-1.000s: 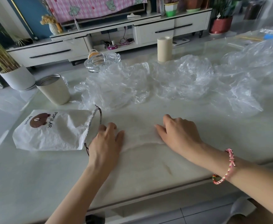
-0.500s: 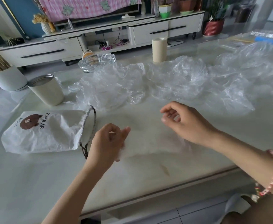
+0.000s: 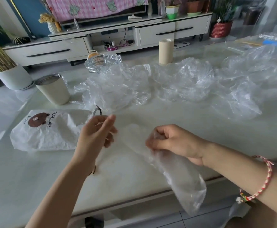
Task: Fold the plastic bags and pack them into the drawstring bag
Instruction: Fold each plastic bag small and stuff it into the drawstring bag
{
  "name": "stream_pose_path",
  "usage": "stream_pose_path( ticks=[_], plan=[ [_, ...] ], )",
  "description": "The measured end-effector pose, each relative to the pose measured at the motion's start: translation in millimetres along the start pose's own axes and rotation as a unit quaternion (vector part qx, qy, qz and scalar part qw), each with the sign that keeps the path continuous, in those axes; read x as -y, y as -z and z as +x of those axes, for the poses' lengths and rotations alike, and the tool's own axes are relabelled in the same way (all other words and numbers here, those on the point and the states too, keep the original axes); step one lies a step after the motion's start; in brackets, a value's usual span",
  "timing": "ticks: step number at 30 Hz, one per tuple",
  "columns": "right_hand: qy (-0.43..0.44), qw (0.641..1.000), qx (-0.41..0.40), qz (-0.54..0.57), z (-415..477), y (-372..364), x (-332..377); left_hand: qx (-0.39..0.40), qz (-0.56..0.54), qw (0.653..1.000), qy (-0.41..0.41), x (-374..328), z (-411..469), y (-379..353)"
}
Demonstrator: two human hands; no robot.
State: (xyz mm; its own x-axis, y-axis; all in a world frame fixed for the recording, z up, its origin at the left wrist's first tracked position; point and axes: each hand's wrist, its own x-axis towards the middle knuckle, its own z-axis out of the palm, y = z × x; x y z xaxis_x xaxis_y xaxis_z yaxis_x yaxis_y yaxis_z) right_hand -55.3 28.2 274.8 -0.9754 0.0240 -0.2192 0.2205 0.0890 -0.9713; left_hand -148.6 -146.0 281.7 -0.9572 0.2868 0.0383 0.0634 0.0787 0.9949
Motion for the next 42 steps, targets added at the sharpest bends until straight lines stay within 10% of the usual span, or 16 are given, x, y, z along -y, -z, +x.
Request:
stream_pose_path(
  ticks=[5,16,21,29,31,34,37,42],
  plan=[
    [0.004,0.998,-0.056,0.033,1.5,-2.0,-2.1,0.209,-0.058,0.972,0.085,6.5,-26.5,-19.4],
    [0.007,0.993,-0.014,0.118,8.1,-4.1,2.6,0.164,0.025,0.986,0.008,4.2,-25.7,-19.4],
    [0.059,0.994,-0.047,0.080,11.9,-10.3,5.9,0.152,-0.186,0.955,0.172,0.5,-19.3,-16.1],
    [0.130,0.989,-0.068,0.011,11.7,-6.9,5.1,0.232,-0.124,0.943,0.205,7.0,-24.3,-16.8],
    [0.219,0.959,-0.118,-0.134,10.8,-0.6,3.4,0.207,-0.127,0.949,0.200,5.9,-21.7,-12.7],
    [0.363,0.796,-0.111,-0.471,6.1,-1.3,-5.0,0.181,-0.116,0.959,0.183,4.4,-21.3,-10.7],
    [0.410,0.741,-0.050,-0.530,-2.2,-16.4,-15.1,0.144,-0.090,0.973,0.157,6.5,-23.9,-11.9],
    [0.398,0.843,-0.022,-0.363,-4.6,-26.2,-15.8,0.061,0.005,0.996,0.058,10.9,-26.2,-17.9]
  ],
)
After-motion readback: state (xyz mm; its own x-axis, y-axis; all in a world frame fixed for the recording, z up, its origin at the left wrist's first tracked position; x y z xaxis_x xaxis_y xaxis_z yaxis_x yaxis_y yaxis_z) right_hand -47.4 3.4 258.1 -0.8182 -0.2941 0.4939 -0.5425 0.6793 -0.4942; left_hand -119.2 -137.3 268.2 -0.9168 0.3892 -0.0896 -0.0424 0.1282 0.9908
